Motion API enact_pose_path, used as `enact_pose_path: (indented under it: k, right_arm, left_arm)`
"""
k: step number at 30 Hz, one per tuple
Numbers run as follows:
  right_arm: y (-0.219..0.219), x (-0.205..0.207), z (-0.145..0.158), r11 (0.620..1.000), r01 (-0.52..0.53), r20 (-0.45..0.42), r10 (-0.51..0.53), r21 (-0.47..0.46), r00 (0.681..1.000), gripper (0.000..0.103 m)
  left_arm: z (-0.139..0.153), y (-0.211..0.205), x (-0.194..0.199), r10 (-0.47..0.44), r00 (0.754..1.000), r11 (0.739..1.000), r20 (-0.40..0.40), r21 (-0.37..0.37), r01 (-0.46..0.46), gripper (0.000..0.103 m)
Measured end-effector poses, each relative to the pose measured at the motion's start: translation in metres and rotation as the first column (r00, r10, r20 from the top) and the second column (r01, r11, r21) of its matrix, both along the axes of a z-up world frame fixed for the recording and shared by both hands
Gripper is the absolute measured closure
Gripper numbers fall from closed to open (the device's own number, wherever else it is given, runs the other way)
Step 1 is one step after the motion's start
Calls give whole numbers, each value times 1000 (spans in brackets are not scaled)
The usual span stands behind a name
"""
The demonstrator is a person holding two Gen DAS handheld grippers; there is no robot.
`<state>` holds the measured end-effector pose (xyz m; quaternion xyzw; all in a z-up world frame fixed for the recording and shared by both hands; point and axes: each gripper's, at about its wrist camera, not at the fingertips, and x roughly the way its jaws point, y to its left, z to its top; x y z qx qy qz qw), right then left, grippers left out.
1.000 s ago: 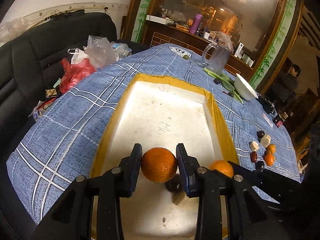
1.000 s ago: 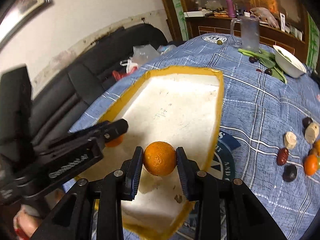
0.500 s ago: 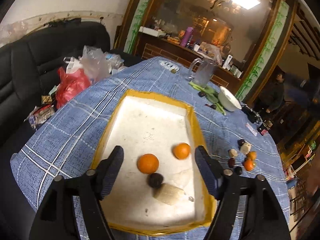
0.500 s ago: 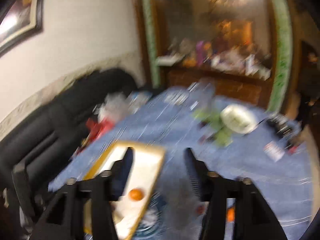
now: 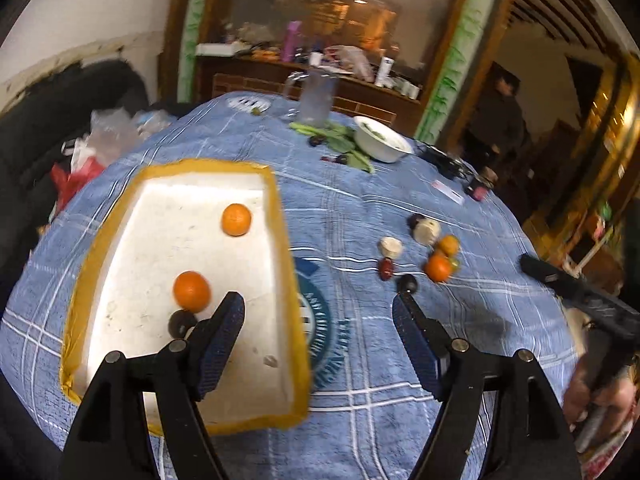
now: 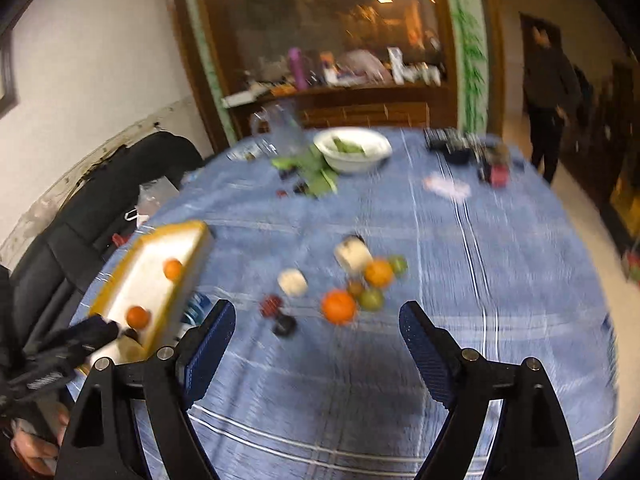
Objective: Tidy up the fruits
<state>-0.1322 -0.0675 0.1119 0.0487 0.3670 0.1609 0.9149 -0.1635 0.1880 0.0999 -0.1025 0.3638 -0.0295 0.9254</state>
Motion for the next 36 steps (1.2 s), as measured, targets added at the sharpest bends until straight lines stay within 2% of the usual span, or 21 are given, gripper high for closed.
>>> enact_pose_path:
  k: [3, 5, 11, 14, 20, 25, 30, 36]
  right_arm:
    - [-18, 5, -24, 999, 21, -45, -19, 38, 999, 15]
    - [-23, 5, -32, 998, 22, -61, -18, 58, 998, 16]
    - [-29, 1, -45, 998, 5, -69, -1, 57, 998, 14]
    - [-35, 6, -53, 999, 35, -87, -32, 39, 996, 14]
    - [-50, 22, -61, 993, 87, -119, -77, 80, 990, 15]
    - [-34, 44, -68, 997, 62, -145, -54, 50, 988, 42]
    - [-7, 58, -73, 997, 1, -153, 11, 78, 988, 45]
    - [40, 74, -88, 998, -42, -155, 34, -52, 987, 45]
  left_arm:
    - [6, -13, -5, -3, 1000, 998, 25, 70, 2, 24]
    - [6, -17, -3, -1, 1000, 996, 25, 90, -1, 23]
    - [-8, -19, 11, -20, 999, 999, -34, 41, 22, 23]
    - [-13, -19, 15, -18, 999, 999, -43, 37, 20, 23]
    - [-20, -4, 19, 21, 998, 1000, -54, 13, -20, 23]
    - [-27, -2, 29, 7, 998, 1000, -70, 7, -6, 23]
    - [-27, -8, 33, -20, 998, 999, -54, 28, 22, 23]
    - [-34, -9, 42, -23, 996, 1000, -84, 14, 24, 23]
